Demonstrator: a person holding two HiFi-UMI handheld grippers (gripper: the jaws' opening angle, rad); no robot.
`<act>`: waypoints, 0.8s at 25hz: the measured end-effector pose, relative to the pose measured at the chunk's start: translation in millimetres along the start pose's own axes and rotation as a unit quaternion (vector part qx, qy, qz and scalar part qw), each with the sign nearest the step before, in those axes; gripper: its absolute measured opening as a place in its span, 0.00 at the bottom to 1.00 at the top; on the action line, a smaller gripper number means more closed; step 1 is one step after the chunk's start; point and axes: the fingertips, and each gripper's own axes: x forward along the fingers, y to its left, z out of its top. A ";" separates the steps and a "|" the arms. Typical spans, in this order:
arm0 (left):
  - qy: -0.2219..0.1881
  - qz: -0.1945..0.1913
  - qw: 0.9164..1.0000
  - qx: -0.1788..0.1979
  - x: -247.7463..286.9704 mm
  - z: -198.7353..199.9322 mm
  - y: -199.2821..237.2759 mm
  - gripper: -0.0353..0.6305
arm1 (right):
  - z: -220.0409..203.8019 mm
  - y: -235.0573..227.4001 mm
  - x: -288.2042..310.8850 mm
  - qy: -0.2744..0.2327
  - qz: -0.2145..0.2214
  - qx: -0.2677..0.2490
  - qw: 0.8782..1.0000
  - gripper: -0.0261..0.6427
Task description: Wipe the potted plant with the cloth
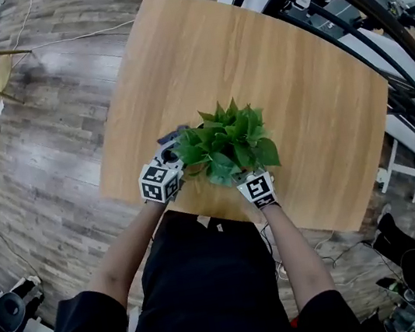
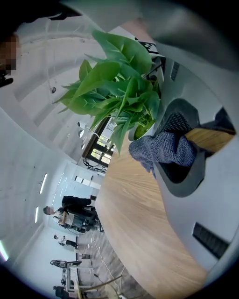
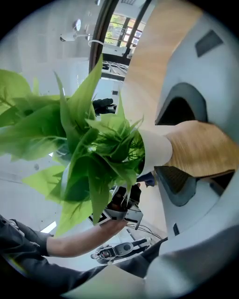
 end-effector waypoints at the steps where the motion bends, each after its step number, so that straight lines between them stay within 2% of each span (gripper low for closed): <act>1: -0.002 -0.003 1.000 0.002 1.0 1.3 0.0 0.22 | 3.7 -3.0 2.0 -0.003 0.008 -0.010 1.000 0.42; 5: -0.008 -0.014 1.000 0.010 2.0 5.5 -2.9 0.22 | 20.4 9.1 11.9 -0.015 0.063 -0.046 0.997 0.43; 11: -0.004 -0.060 0.998 0.036 -8.7 -2.6 -21.8 0.22 | 19.5 8.7 15.9 -0.015 0.053 -0.033 0.998 0.42; 20: 0.000 -0.087 0.996 0.029 -18.1 -13.9 -37.0 0.22 | 19.0 10.8 17.4 -0.005 0.049 -0.028 0.998 0.42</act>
